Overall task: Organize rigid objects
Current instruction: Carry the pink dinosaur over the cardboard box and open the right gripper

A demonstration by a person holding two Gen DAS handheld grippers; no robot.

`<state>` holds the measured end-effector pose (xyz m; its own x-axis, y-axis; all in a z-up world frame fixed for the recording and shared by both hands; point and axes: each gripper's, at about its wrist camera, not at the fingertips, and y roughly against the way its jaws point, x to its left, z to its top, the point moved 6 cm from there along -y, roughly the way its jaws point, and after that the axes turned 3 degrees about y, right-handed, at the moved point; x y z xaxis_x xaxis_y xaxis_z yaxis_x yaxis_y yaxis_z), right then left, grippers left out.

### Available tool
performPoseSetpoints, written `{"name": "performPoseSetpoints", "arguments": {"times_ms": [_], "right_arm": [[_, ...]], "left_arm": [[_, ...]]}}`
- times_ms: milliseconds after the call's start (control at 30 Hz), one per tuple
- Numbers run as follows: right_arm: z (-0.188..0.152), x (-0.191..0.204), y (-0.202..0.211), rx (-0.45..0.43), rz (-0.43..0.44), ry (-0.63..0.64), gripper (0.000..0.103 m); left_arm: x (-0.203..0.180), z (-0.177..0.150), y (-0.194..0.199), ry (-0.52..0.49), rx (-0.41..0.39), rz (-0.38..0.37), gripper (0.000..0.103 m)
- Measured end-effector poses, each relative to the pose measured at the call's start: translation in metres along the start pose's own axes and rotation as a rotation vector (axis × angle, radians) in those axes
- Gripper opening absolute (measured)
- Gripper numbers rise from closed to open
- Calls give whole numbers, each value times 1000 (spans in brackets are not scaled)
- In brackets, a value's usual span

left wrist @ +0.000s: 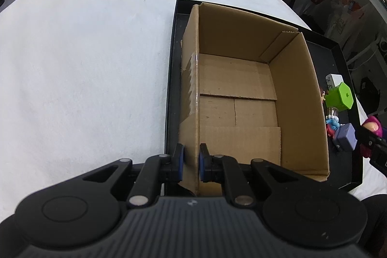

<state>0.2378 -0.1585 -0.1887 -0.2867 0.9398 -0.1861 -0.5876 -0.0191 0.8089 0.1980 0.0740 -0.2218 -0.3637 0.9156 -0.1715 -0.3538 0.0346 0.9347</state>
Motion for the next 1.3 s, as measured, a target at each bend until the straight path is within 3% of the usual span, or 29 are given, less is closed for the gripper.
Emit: {"name": "performPoseSetpoints", "arguments": {"times_ms": [533,867,1300], "right_arm": [[45,69,29,-84,46,120,55],[63,122,36,-110,97,294,55],[84,155,30,-134,118,414,55]], "left_arm": [[9,0,-3,11,2,-50,12],[17,1,-5,34,15,-103,13],[23,3,-6,58,38,-201,15]]}}
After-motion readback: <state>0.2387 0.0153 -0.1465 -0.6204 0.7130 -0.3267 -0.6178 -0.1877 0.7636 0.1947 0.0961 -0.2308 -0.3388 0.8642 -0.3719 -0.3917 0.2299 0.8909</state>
